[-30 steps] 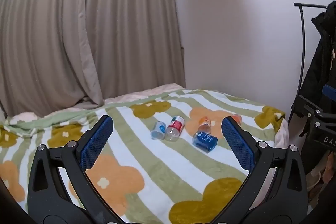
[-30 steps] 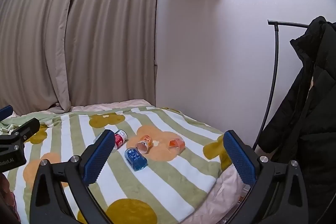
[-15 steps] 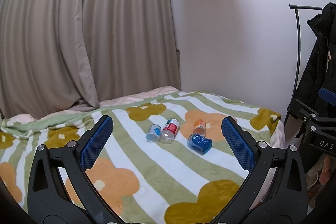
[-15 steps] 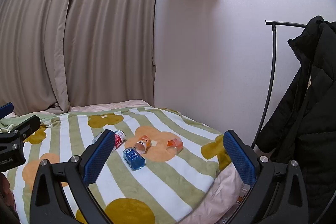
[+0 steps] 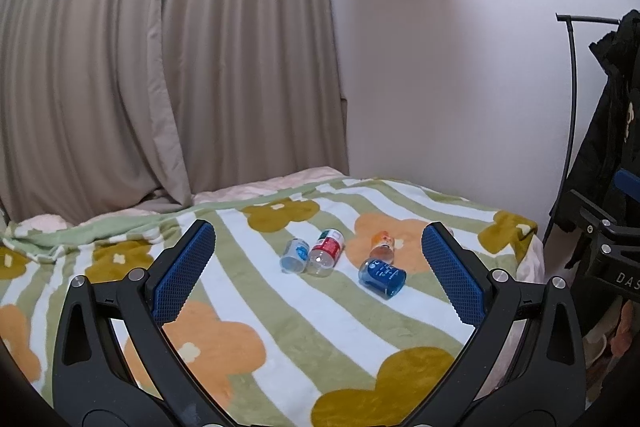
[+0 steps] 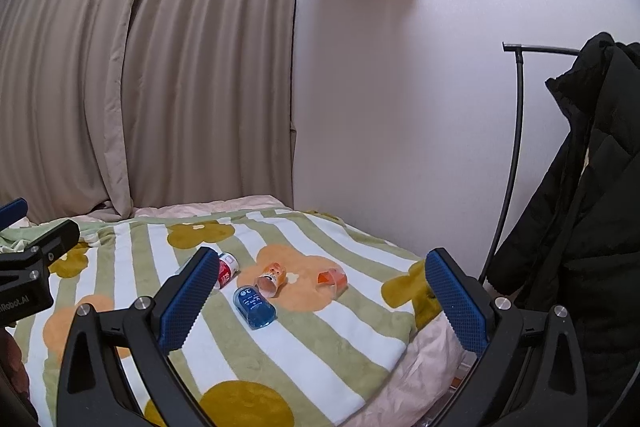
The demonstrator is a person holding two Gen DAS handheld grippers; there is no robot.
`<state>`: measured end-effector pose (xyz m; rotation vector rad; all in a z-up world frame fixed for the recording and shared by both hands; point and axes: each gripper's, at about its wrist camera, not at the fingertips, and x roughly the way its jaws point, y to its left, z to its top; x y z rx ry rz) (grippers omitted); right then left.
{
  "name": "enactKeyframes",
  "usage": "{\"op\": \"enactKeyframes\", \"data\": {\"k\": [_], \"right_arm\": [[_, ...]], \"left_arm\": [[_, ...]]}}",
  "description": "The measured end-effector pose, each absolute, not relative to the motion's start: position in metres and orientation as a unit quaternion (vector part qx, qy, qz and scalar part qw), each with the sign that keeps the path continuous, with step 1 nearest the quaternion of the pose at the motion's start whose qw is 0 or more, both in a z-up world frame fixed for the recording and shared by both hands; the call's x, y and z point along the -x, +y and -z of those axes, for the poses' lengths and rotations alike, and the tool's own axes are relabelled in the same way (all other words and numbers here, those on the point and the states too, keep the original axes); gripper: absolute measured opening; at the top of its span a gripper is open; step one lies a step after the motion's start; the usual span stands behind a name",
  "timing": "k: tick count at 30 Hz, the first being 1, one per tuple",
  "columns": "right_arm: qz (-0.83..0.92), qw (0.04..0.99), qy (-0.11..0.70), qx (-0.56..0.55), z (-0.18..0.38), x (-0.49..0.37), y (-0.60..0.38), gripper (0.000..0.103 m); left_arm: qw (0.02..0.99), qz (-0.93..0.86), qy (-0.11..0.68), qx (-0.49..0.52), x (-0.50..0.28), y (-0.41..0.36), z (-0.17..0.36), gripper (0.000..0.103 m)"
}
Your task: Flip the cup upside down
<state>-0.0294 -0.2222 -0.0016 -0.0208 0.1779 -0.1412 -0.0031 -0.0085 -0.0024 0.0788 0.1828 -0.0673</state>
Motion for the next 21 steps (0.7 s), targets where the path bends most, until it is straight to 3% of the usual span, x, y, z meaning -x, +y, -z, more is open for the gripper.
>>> {"op": "enactKeyframes", "data": {"k": [21], "right_arm": [[0.067,0.994,0.083,0.012,-0.0004,0.0291,-0.2165,0.103]], "left_arm": [[0.995,0.03,0.083,-0.034,0.0015,-0.0126,-0.0046,0.103]]}}
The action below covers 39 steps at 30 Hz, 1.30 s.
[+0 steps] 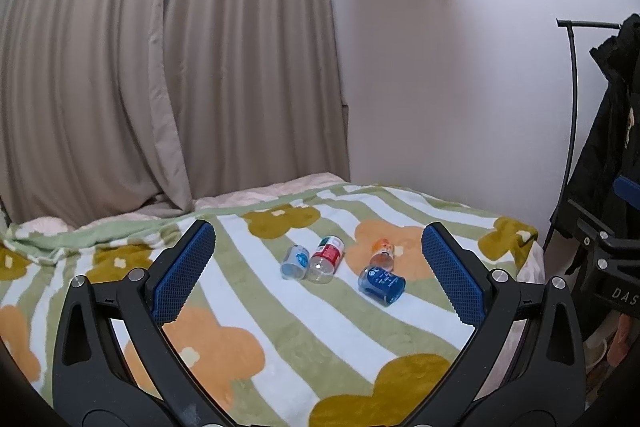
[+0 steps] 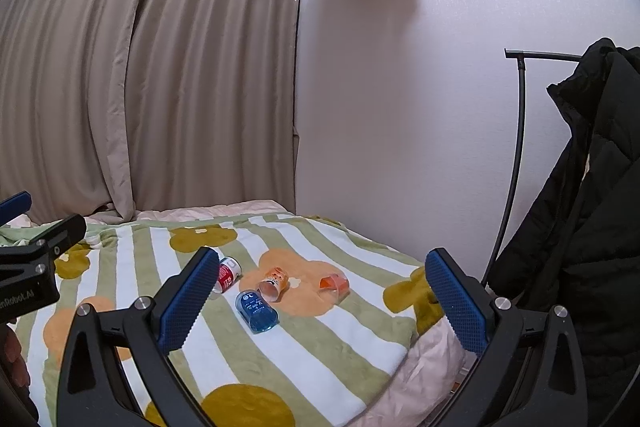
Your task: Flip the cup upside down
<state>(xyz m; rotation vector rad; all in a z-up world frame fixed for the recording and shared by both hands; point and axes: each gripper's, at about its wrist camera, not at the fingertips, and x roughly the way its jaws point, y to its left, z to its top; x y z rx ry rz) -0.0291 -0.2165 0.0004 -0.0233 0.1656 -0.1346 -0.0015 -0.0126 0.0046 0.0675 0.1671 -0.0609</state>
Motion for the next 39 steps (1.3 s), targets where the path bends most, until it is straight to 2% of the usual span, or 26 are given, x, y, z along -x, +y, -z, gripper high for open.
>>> {"op": "enactKeyframes", "data": {"k": [39], "right_arm": [[0.064,0.995,0.08,0.012,0.0017,0.028,-0.2156,0.103]], "left_arm": [[0.994,0.05,0.088,-0.027,-0.0004,-0.0177,-0.0034,0.103]]}}
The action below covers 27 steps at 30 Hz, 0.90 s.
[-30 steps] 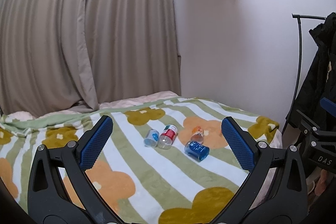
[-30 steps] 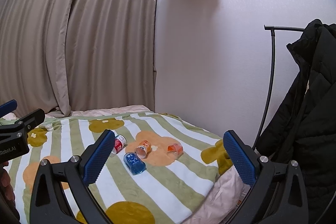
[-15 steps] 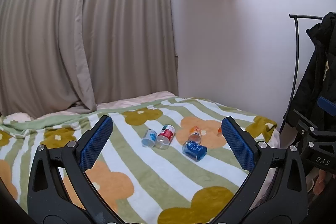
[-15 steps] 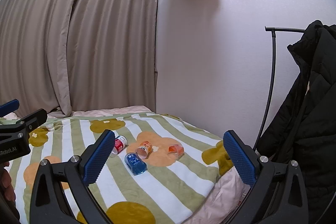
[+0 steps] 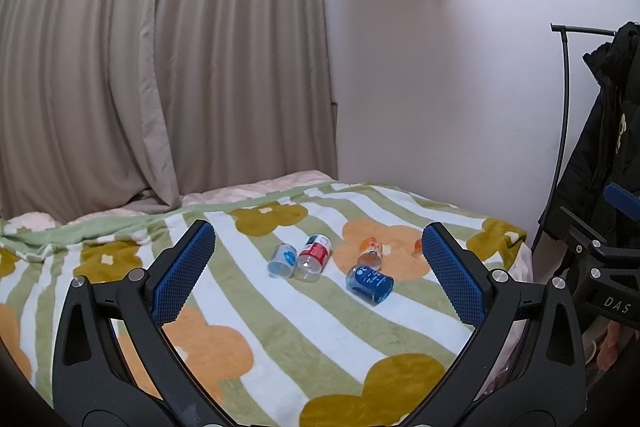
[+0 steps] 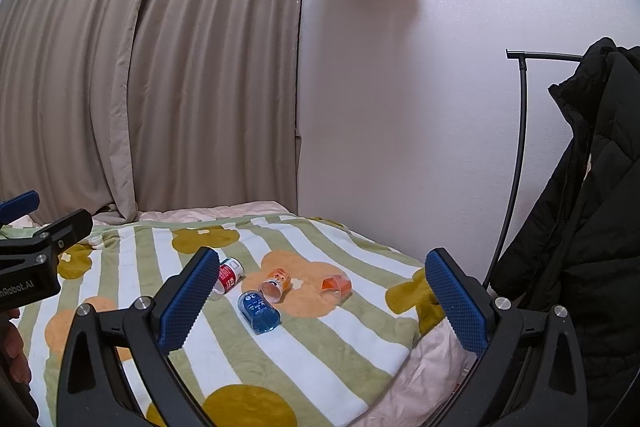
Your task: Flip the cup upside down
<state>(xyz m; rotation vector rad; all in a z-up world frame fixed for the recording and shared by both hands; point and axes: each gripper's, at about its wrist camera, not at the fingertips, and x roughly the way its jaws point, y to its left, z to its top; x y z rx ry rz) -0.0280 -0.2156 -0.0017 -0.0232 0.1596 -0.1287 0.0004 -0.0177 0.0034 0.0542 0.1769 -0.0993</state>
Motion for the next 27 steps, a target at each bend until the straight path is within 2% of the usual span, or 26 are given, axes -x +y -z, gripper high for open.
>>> {"op": "enactKeyframes", "data": {"k": [6,11,22,27], "right_arm": [[0.061,0.994,0.089,0.014,0.007,0.018,-0.213,0.103],[0.058,0.992,0.108,0.015,0.021,-0.001,-0.218,0.103],[0.055,0.984,0.169,0.006,0.073,-0.064,-0.239,0.103],[0.056,0.978,0.201,0.006,0.102,-0.095,-0.244,0.103]], "left_arm": [[0.991,0.058,0.113,-0.028,-0.022,-0.017,0.011,0.103],[0.985,0.083,0.145,-0.053,-0.077,-0.022,0.022,0.103],[0.924,0.148,0.328,-0.133,-0.315,-0.06,0.091,0.103],[0.878,0.158,0.434,-0.124,-0.415,-0.063,0.135,0.099]]}}
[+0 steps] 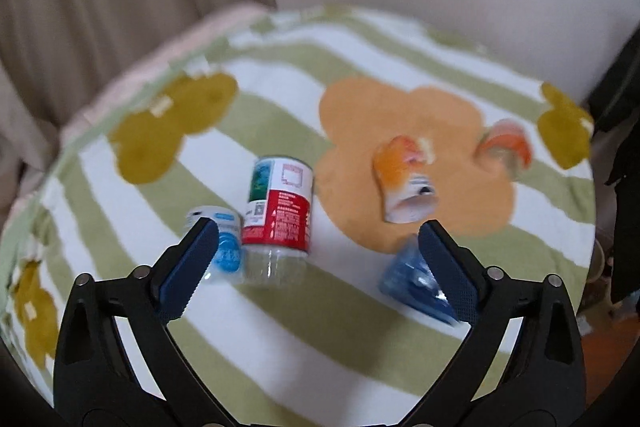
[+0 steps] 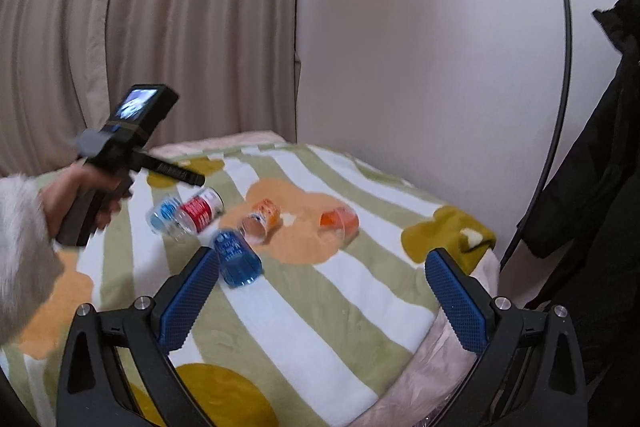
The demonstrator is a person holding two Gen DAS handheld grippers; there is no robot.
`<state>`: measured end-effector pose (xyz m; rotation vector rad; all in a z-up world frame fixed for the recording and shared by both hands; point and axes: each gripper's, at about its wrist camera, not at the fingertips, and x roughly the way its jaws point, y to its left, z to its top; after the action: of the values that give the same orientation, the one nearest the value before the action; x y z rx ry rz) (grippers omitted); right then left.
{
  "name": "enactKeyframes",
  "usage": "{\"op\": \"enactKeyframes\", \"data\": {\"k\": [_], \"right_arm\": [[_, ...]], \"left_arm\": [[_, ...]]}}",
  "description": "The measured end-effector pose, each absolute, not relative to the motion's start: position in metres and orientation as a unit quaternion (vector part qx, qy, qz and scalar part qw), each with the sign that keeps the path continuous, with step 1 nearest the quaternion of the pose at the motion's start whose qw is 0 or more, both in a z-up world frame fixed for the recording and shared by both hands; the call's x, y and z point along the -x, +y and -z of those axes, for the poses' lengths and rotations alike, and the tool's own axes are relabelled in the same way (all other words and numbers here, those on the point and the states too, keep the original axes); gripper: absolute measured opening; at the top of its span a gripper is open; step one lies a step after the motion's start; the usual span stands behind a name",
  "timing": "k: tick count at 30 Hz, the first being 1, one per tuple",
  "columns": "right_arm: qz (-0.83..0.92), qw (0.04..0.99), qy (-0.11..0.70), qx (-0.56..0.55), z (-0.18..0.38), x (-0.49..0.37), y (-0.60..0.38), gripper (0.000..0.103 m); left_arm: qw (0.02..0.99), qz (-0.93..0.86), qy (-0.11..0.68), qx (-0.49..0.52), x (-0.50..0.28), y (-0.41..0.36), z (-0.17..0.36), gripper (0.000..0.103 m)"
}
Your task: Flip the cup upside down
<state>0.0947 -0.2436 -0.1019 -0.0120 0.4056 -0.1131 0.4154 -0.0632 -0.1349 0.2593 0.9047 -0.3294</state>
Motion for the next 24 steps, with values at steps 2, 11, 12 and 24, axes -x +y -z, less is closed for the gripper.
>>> {"op": "enactKeyframes", "data": {"k": [2,11,12,24], "right_arm": [[0.056,0.976,0.211,0.007,0.113,-0.105,-0.245,0.103],[0.046,0.969,0.241,0.01,0.146,-0.135,-0.251,0.103],[0.044,0.969,0.243,0.01,0.148,-0.137,-0.25,0.103],[0.028,0.969,0.246,0.017,0.154,-0.144,-0.237,0.103]], "left_arm": [[0.859,0.148,0.473,-0.128,-0.446,-0.065,0.155,0.094],[0.813,0.115,0.537,-0.194,-0.493,-0.074,0.216,0.078],[0.812,0.11,0.536,-0.204,-0.493,-0.074,0.219,0.078],[0.811,0.103,0.541,-0.196,-0.492,-0.063,0.231,0.06]]}}
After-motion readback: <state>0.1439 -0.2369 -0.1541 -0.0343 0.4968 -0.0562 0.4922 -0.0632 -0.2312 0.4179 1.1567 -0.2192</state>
